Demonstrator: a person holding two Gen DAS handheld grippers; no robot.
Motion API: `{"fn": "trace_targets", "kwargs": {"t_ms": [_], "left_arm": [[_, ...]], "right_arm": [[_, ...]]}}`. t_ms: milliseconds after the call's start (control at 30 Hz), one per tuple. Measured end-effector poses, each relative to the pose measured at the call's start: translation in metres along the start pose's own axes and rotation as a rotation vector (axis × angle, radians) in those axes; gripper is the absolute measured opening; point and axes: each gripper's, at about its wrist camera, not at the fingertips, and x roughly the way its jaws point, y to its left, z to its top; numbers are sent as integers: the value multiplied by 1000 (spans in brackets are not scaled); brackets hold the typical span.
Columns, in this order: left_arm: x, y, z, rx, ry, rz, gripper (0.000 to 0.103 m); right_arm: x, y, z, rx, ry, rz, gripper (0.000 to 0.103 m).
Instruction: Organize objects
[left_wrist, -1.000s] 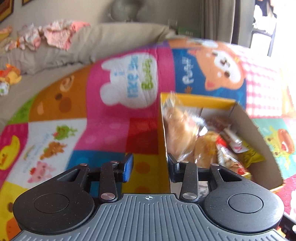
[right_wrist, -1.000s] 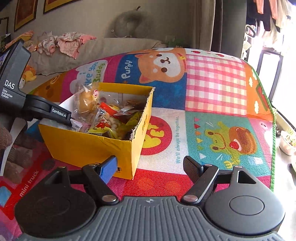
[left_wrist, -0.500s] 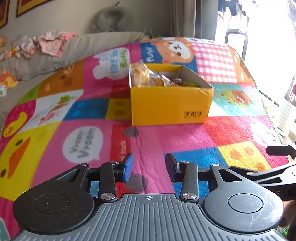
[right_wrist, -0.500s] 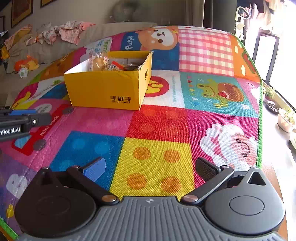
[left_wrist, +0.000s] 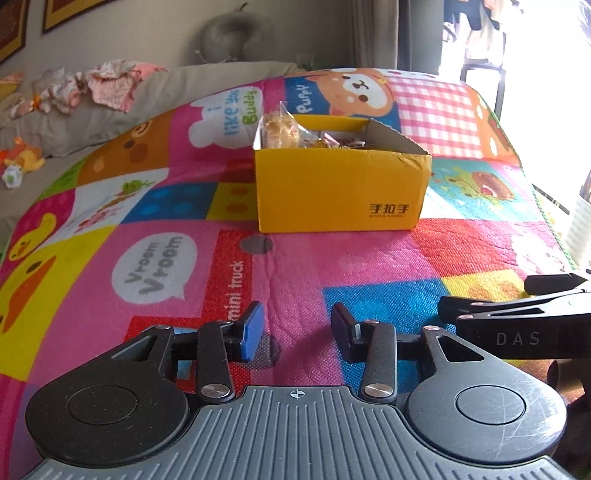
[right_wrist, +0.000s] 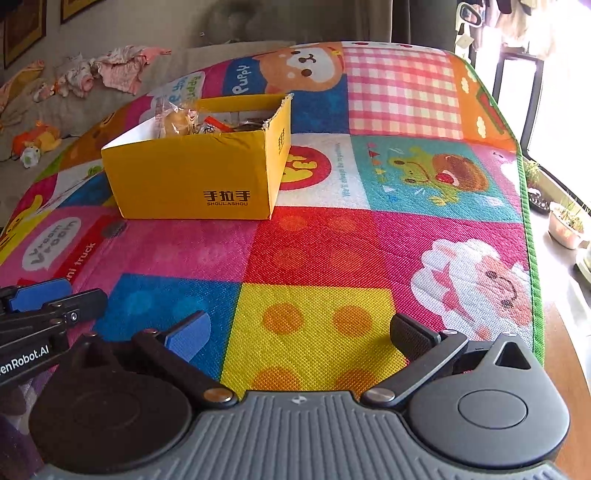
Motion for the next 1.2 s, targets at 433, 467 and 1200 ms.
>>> {"fn": "trace_targets", "kwargs": {"t_ms": [433, 467, 1200], "left_arm": [[2, -3, 2, -19, 0, 14, 45], [2, -3, 2, -18, 0, 14, 45], [2, -1, 1, -33, 0, 4, 45]], "right_arm": [[4, 1, 2, 13, -26, 20, 103], [4, 3, 2, 5, -24, 13, 103], [5, 2, 2, -2, -27, 21, 103]]}}
